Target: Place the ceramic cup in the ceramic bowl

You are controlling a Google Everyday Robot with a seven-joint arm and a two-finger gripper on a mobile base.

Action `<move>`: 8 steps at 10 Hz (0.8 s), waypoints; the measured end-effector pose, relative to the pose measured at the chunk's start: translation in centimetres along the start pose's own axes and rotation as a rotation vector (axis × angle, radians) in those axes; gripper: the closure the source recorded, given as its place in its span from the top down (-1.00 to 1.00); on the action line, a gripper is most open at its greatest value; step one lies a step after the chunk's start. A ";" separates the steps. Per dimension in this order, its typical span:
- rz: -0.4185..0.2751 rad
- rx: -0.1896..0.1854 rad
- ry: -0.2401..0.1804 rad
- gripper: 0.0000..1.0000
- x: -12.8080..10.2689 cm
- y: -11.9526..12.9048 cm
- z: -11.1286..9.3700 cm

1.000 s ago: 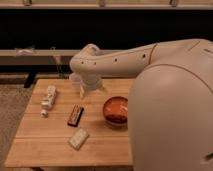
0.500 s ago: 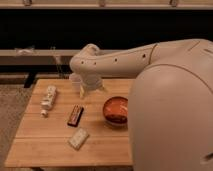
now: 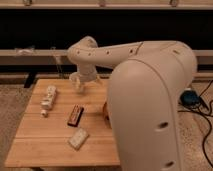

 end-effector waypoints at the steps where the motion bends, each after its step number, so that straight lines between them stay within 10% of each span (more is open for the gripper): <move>1: -0.003 -0.016 0.001 0.60 -1.7 0.1 0.4; 8: 0.005 -0.127 -0.010 0.60 -10.0 0.0 4.9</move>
